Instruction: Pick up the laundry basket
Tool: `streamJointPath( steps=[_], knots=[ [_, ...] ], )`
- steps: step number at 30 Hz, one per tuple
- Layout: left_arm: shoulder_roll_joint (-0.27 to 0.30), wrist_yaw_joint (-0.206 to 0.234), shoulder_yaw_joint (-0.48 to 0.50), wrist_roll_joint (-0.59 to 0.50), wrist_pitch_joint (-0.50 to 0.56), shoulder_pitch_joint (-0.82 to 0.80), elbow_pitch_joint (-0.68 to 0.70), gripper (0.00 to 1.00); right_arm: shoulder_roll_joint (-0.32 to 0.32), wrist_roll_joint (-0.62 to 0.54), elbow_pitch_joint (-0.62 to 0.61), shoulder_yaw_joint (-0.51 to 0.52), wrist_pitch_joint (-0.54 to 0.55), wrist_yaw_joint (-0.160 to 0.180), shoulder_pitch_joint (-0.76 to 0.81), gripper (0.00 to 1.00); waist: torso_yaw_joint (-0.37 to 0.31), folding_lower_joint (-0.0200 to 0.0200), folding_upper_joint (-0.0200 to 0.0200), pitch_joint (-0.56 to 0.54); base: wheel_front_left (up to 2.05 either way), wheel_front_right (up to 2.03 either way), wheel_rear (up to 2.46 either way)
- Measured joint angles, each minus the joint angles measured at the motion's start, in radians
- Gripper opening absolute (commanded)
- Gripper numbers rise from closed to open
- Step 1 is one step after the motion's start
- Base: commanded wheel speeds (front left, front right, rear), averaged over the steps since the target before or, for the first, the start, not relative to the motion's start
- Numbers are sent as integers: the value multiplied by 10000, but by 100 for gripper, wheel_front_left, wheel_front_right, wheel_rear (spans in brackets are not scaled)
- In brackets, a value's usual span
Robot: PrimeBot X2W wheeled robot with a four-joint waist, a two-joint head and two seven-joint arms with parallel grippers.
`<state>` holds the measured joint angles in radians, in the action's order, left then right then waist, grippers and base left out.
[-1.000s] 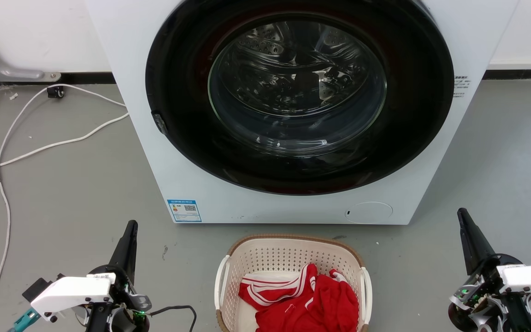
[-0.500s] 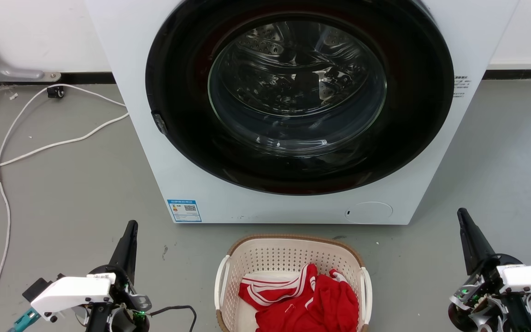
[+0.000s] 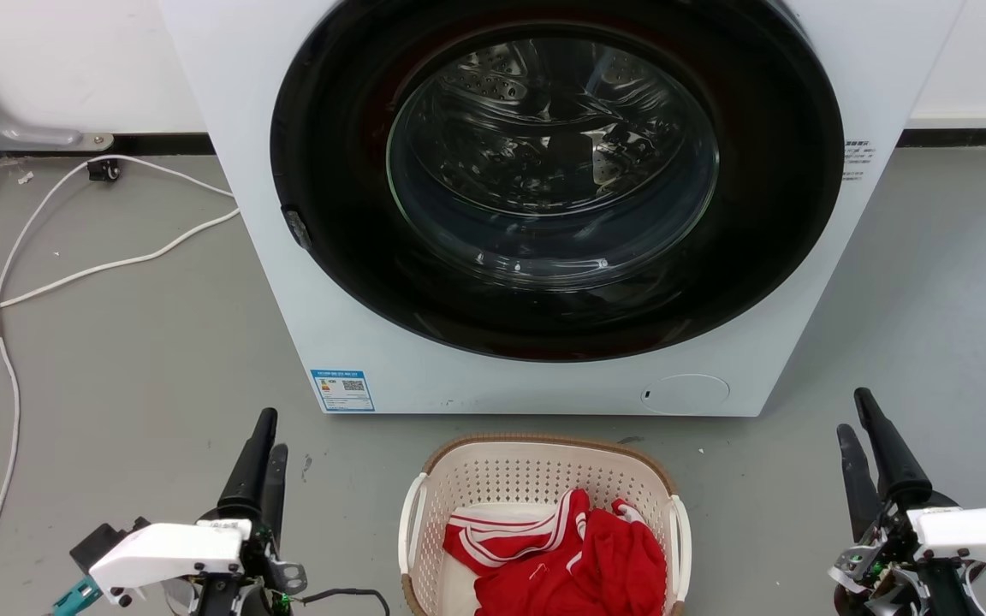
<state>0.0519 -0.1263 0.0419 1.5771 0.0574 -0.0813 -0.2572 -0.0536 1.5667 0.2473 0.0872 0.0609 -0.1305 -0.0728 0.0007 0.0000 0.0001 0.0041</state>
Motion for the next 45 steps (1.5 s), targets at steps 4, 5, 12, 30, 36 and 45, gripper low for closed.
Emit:
streamJointPath(
  steps=[4,5,12,30,36,45],
  knots=[
    [2,0,-40,-922,-184,-16,150,100,-100,-727,-25,-67,-188,0,12,100,13,0,0,0,0,0,0],
    [0,0,-44,-1200,-230,-17,201,100,-115,-970,-46,-59,-236,0,12,100,15,0,0,1,0,0,0],
    [-10,0,-293,-3127,-523,-17,573,100,-138,-3258,-349,-25,-533,0,18,100,41,0,0,7,0,0,0],
    [-10,125,-1116,-6707,-1147,-17,844,100,-2,-7363,-988,-19,-859,0,317,100,91,0,0,9,0,0,0],
    [2,222,-1342,-7683,-1329,-17,853,100,12,-8479,-1223,-79,-871,-2,382,100,110,0,0,8,0,0,0],
    [65,403,-1682,-8964,-1616,-17,826,100,17,-9866,-1624,-100,-865,-2,562,100,154,0,0,1,0,0,0]
  ],
)
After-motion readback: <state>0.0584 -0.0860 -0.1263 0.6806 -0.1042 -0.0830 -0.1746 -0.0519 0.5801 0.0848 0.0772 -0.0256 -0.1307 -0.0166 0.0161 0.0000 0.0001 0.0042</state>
